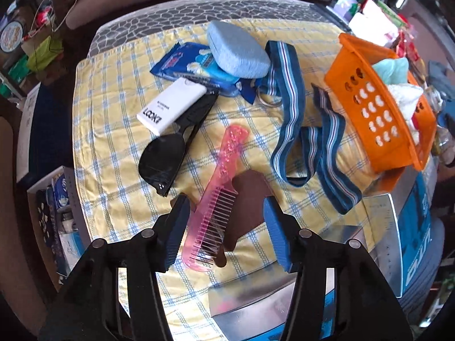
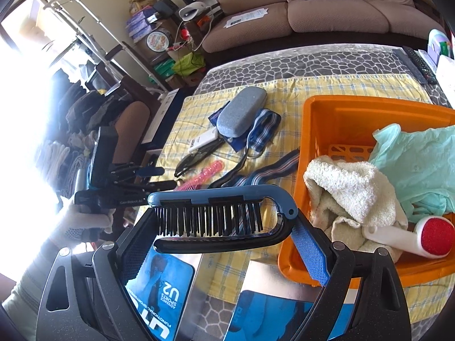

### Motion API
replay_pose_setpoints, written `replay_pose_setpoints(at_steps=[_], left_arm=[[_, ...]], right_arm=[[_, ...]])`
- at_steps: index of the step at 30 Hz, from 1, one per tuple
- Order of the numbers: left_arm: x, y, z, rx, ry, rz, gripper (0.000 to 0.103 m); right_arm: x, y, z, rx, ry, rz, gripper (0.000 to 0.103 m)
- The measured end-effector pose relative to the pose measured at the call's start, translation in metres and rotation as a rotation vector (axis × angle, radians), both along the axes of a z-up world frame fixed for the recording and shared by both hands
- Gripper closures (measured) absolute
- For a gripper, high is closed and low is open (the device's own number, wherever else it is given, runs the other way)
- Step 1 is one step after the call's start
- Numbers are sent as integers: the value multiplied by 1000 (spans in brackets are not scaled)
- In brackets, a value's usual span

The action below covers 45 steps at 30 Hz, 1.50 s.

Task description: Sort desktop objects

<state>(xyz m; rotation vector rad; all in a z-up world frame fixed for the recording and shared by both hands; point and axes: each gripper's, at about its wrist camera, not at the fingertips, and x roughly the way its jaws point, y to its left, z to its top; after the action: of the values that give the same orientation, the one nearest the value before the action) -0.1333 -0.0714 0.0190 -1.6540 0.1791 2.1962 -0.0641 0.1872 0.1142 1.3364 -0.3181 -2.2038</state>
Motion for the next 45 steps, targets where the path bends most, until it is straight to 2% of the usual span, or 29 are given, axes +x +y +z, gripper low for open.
replay_pose_setpoints(at_steps=[6, 8, 9, 14, 18, 20, 22, 26, 29, 34, 39, 42, 45], left_arm=[[4, 14, 0, 129, -17, -11, 29], [0, 28, 0, 134, -12, -21, 20], [-2, 37, -2, 134, -14, -28, 19], [-11, 65, -13, 118, -41, -48, 18], [-8, 52, -11, 134, -63, -75, 18], [-4, 36, -8, 105, -58, -77, 18], [-6, 11, -5, 70, -37, -35, 18], [-19, -50, -1, 98, -8, 139, 18], [-25, -71, -2, 93, 21, 194, 18], [-38, -66, -17, 53, 34, 153, 18], [-57, -47, -38, 32, 9, 87, 17], [-68, -37, -50, -7, -9, 50, 17], [-77, -33, -54, -23, -2, 37, 17]], right_arm=[[-5, 3, -6, 0, -10, -14, 11], [-6, 2, -7, 0, -14, -12, 11], [-6, 2, -8, 0, -14, -10, 11], [-6, 1, -10, 1, -21, -7, 11], [-6, -3, -13, -4, -24, 7, 11], [-6, -5, -15, -10, -27, 15, 11], [-6, -8, -16, -18, -28, 21, 11], [-6, -14, -20, -14, -29, 32, 11], [-7, -19, -22, -11, -33, 36, 11], [-12, -27, -24, -5, -38, 45, 11], [-18, -35, -28, 7, -48, 55, 11], [-22, -39, -32, 27, -51, 65, 11], [-25, -41, -36, 36, -55, 72, 11]])
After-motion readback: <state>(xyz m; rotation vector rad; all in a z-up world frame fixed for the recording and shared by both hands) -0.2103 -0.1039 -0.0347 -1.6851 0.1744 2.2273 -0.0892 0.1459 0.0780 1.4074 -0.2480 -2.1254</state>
